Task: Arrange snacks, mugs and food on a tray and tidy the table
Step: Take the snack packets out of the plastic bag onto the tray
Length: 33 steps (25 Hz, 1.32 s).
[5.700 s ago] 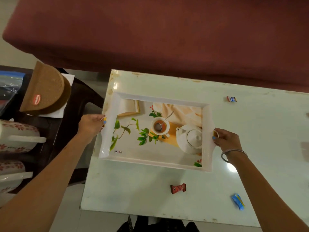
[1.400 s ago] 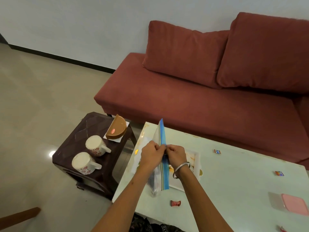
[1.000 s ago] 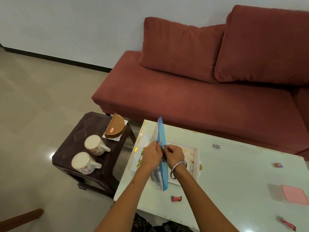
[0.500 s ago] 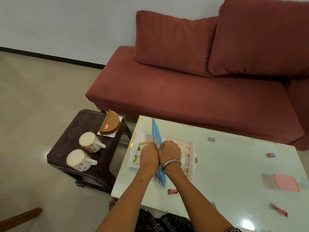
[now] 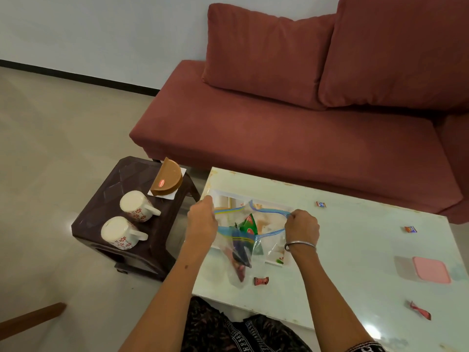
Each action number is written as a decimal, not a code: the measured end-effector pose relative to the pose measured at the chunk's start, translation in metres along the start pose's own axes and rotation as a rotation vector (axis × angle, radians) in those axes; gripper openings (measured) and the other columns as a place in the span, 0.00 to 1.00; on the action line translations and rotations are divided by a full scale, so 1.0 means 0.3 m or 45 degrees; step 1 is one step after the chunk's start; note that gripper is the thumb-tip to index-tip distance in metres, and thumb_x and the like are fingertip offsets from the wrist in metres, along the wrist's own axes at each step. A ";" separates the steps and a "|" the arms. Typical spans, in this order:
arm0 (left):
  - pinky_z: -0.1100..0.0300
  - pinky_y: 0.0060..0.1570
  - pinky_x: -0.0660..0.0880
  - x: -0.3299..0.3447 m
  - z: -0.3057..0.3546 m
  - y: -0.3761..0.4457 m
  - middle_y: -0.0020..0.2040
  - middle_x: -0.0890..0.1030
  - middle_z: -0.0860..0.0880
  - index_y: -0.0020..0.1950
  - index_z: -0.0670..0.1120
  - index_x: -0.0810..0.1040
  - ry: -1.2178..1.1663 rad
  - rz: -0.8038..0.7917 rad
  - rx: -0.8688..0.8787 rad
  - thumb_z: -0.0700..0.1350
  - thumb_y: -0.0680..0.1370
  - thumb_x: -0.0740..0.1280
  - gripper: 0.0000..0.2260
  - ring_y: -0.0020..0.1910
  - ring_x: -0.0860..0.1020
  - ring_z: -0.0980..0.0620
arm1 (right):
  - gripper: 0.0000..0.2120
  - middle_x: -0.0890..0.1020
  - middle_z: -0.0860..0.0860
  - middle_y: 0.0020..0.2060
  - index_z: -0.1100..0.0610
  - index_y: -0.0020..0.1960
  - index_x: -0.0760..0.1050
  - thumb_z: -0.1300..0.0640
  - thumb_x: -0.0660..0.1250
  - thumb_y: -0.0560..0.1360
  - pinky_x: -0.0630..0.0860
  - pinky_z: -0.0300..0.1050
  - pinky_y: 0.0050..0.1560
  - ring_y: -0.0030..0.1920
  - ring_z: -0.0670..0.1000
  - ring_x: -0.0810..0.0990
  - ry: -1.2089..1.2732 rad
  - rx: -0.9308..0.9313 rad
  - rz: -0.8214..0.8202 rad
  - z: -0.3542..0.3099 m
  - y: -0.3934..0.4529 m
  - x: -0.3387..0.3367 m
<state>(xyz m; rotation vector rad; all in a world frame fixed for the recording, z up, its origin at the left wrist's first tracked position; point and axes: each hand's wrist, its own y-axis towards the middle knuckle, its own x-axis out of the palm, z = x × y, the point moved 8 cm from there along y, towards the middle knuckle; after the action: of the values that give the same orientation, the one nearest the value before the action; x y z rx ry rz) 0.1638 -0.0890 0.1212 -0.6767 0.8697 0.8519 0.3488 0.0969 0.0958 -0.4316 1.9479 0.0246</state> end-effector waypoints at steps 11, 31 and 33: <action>0.56 0.60 0.75 0.025 0.208 -0.153 0.61 0.78 0.43 0.64 0.44 0.73 -0.207 -0.113 0.290 0.42 0.75 0.66 0.17 0.58 0.77 0.48 | 0.19 0.81 0.60 0.53 0.62 0.54 0.75 0.48 0.62 0.75 0.72 0.46 0.47 0.53 0.60 0.79 -0.234 -0.186 -0.769 -0.116 -0.151 0.321; 0.57 0.50 0.75 -0.004 0.138 -0.095 0.54 0.82 0.42 0.58 0.42 0.78 -0.270 0.056 0.220 0.37 0.74 0.67 0.13 0.51 0.80 0.44 | 0.07 0.83 0.58 0.38 0.58 0.41 0.80 0.54 0.67 0.71 0.64 0.42 0.36 0.43 0.62 0.79 -0.010 -0.415 0.035 -0.195 -0.102 -0.270; 0.55 0.50 0.77 -0.002 0.112 -0.078 0.52 0.82 0.41 0.58 0.41 0.78 -0.246 0.063 0.169 0.35 0.73 0.66 0.14 0.50 0.80 0.44 | 0.04 0.83 0.56 0.35 0.56 0.42 0.80 0.56 0.70 0.70 0.68 0.44 0.36 0.39 0.60 0.80 0.240 -0.415 0.254 -0.144 -0.077 -0.463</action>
<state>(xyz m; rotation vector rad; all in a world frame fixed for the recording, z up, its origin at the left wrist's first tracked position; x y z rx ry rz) 0.1960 -0.0741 0.1419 -0.4508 0.7633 0.8801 0.3657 0.1058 0.2419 -0.4636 2.1749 0.4489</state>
